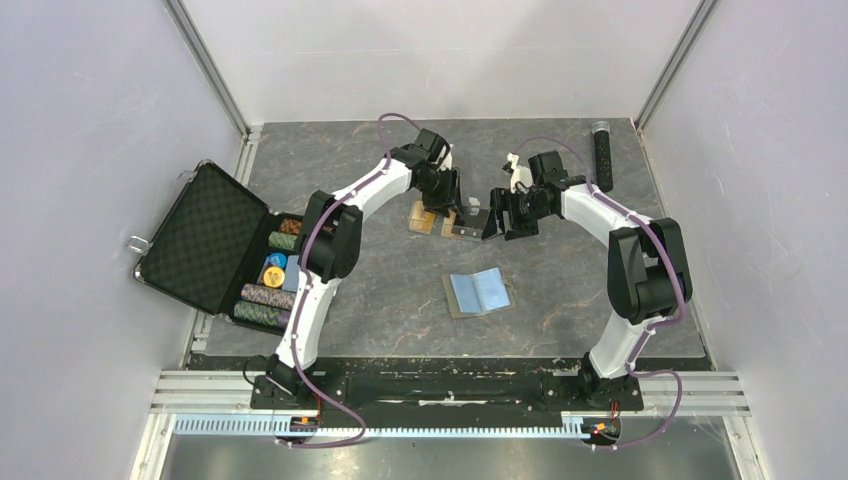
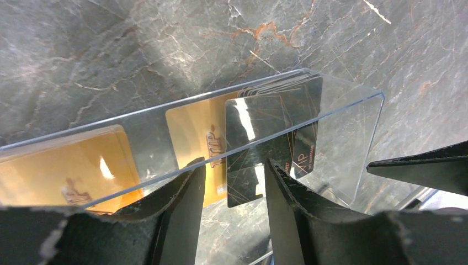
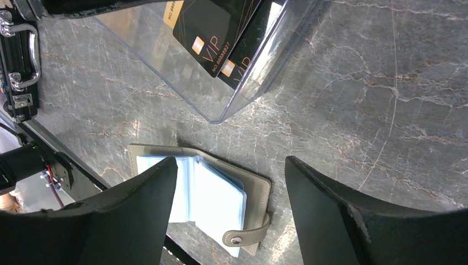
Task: Put the credit cards into the card holder
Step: Pick up the credit card from the storage box.
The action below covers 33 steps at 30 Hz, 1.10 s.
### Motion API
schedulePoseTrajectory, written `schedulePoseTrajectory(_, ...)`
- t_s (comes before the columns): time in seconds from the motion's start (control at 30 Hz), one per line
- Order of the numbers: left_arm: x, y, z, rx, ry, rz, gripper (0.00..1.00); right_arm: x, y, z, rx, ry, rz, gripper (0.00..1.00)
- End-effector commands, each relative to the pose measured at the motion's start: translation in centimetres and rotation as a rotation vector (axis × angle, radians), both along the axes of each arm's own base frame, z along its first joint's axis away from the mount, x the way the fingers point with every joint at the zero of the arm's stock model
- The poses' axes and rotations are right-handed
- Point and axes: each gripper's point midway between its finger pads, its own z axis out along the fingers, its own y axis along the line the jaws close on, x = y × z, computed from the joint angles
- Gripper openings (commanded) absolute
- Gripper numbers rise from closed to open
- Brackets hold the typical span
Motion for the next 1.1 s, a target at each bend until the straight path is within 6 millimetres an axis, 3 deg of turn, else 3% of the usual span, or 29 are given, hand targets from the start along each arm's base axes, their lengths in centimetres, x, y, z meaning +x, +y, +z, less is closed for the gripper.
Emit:
schedulePoseTrajectory(0.0,-0.5,-1.9,0.7,-0.09,0.034,0.011,0.5,1.1,0.3,1.2,0.007,-0.042,0.015,0.74)
schedulePoseTrajectory(0.4,-1.2,-2.0,-1.3,-0.085,0.093,0.008,0.43,1.0,0.2,1.0,0.001,-0.038,0.018,0.75)
schedulePoseTrajectory(0.5,-1.3,-1.7,-1.6,-0.066,0.092,0.008,0.38,0.9,0.2,0.9,-0.001,-0.038,0.02,0.75)
schedulePoseTrajectory(0.6,-1.3,-1.5,-1.7,-0.055,0.087,0.007,0.25,0.9,0.2,0.9,-0.001,-0.038,0.019,0.75)
schedulePoseTrajectory(0.77,-1.0,-1.5,-1.0,-0.055,0.064,0.002,0.02,0.9,0.2,1.1,0.0,-0.041,0.018,0.75)
schedulePoseTrajectory(1.07,-0.8,-1.6,2.3,-0.085,0.011,-0.003,0.02,1.0,0.0,1.3,-0.006,-0.051,0.015,0.75)
